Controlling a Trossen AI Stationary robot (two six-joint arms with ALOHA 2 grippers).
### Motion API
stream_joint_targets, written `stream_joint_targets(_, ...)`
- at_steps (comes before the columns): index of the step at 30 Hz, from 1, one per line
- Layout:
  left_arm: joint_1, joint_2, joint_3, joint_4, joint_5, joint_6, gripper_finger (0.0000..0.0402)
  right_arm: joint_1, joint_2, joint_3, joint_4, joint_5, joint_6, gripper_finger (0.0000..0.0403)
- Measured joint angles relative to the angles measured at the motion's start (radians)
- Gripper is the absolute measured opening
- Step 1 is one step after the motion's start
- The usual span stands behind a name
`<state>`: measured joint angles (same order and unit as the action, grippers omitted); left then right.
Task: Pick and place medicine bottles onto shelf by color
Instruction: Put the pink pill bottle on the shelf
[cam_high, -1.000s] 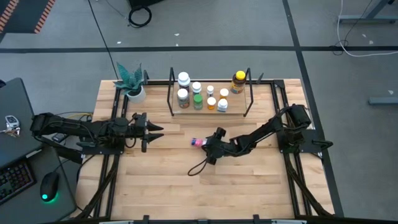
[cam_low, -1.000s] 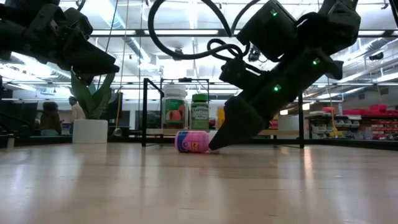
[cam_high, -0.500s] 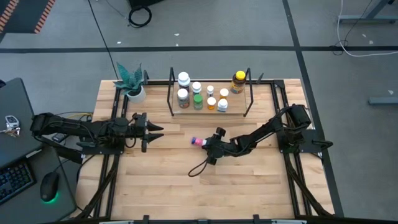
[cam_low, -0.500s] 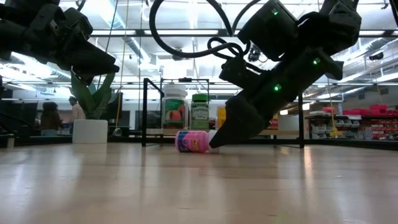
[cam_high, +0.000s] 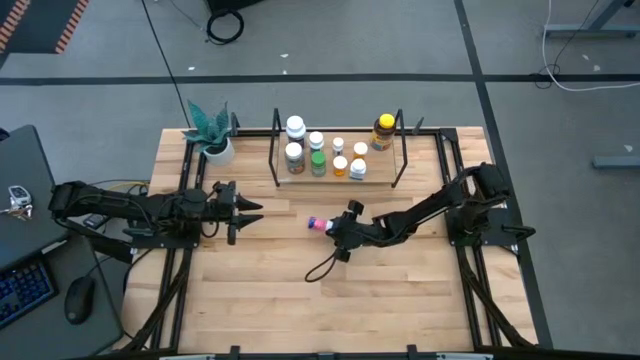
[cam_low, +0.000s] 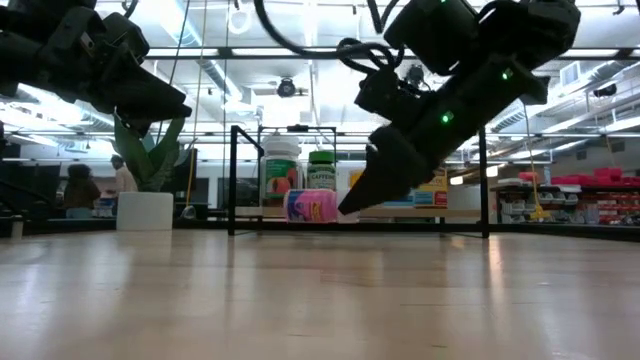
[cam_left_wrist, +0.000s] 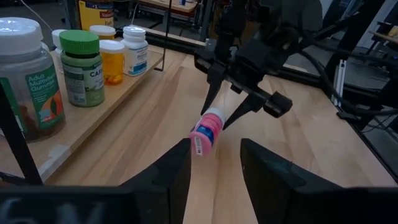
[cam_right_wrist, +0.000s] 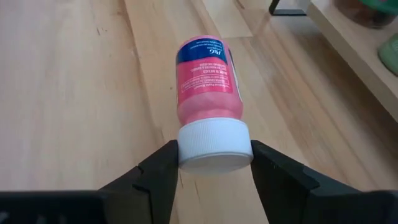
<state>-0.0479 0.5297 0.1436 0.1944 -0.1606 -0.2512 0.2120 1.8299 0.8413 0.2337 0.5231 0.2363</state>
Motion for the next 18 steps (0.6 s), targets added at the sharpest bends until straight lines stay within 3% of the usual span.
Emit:
stream_joint_targets(6,0.0,0.0,0.0,0.0,0.0,0.0,0.0153,-0.025,-0.077,0.0,-0.088,-0.078,0.029,0.0196)
stream_joint_targets(18,0.0,0.0,0.0,0.001,0.0,0.0,0.0146,-0.053,-0.159,0.056,-0.279,-0.08,0.022,0.0196)
